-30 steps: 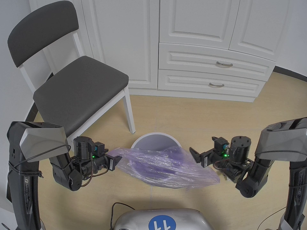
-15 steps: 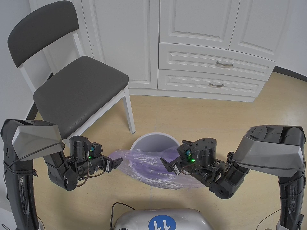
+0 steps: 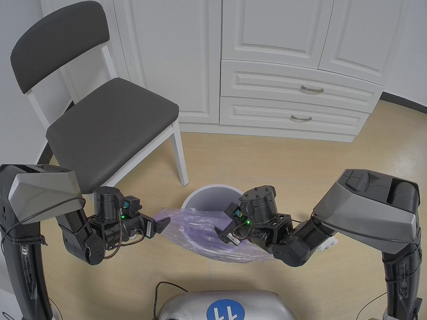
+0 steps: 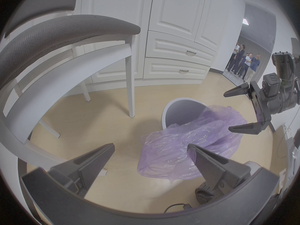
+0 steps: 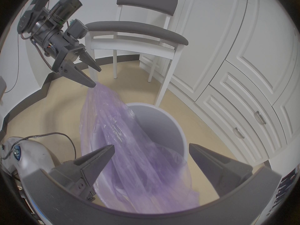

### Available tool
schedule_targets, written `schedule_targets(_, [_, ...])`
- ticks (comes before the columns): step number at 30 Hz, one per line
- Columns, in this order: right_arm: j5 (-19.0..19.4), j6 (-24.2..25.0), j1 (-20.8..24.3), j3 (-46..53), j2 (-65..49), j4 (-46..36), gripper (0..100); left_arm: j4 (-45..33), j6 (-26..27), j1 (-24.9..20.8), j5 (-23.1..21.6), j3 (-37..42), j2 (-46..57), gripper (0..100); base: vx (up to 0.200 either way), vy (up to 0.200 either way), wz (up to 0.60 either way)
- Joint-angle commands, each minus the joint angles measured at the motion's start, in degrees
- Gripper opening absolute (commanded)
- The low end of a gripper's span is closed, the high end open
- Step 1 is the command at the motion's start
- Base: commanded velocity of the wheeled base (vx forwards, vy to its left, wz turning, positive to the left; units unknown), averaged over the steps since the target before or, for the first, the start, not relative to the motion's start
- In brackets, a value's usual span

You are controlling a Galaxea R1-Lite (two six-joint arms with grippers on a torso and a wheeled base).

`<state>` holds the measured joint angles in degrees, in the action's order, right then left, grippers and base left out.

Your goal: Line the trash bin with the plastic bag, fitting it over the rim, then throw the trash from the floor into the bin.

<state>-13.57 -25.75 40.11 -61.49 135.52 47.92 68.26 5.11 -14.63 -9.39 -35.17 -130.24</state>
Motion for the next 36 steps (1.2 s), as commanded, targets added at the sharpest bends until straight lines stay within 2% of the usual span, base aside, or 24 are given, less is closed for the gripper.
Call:
schedule_targets(1, [-0.41,-0.09,0.06,-1.44,1.94,-0.20,100,-0.05,-0.01,0.21,-0.02,-0.07,0.34,100,0.000,0.000,0.00])
schedule_targets(15, [-0.41,-0.09,1.82,0.05,1.85,-0.46,100,0.04,-0.01,0.57,0.07,-0.16,0.34,100,0.000,0.000,0.00])
schedule_targets(36, [-0.76,0.17,-2.84,-4.69,5.81,-0.55,100,0.12,0.08,0.57,0.07,-0.34,-0.10,100,0.000,0.000,0.00])
